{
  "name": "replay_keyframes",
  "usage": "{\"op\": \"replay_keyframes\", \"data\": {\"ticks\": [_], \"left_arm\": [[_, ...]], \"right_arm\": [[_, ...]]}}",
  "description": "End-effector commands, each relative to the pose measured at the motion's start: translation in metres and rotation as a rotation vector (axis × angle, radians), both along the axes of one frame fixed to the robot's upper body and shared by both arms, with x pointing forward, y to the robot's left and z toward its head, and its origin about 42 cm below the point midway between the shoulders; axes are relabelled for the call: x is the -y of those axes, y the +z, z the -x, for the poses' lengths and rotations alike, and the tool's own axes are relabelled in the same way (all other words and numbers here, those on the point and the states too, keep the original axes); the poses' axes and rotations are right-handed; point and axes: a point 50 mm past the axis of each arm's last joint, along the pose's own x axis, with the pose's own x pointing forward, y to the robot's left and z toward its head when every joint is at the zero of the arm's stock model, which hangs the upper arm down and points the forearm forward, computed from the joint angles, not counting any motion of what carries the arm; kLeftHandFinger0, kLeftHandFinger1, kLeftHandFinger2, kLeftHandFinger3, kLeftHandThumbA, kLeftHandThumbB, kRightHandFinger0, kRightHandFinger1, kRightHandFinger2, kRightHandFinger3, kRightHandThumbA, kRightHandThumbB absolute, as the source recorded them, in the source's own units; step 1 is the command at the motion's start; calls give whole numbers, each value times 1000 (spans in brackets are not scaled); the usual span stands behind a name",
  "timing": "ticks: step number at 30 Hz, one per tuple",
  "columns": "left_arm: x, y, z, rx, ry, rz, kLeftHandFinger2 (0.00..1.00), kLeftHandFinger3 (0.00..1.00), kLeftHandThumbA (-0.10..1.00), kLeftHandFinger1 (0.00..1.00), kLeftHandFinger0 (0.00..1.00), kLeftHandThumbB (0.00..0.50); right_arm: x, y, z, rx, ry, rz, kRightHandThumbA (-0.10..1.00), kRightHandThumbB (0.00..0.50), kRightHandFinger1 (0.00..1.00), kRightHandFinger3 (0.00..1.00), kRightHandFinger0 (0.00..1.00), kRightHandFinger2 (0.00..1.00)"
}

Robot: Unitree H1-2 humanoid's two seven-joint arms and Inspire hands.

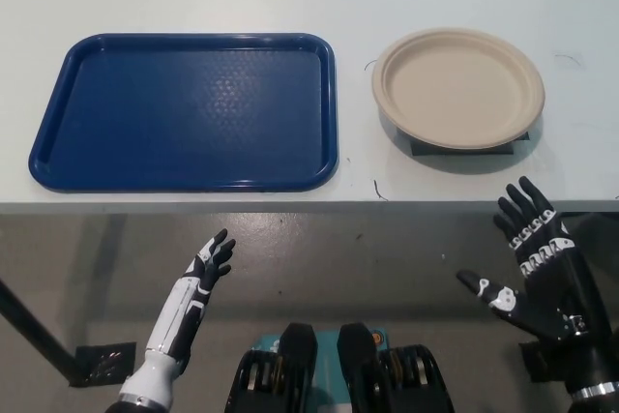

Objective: Use the right hand to pick up a plate from a leveled surface and place it into a tray on the left side

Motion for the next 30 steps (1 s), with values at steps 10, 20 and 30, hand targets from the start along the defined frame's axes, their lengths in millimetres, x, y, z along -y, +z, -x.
{"op": "replay_keyframes", "data": {"ticks": [10, 20, 30], "left_arm": [[2, 21, -8, 126, -43, -14, 1000, 1000, 1000, 1000, 1000, 103], [1, 24, -10, 136, -43, -34, 1000, 1000, 1000, 1000, 1000, 93], [1, 22, -9, 129, -39, -35, 1000, 1000, 1000, 1000, 1000, 103]], "right_arm": [[-11, 27, -52, -264, 324, -900, 1000, 333, 1000, 1000, 1000, 1000], [-17, 20, -64, -297, 307, -935, 1000, 326, 1000, 1000, 1000, 1000], [-19, 15, -77, -340, 253, -951, 1000, 326, 1000, 1000, 1000, 1000]]}}
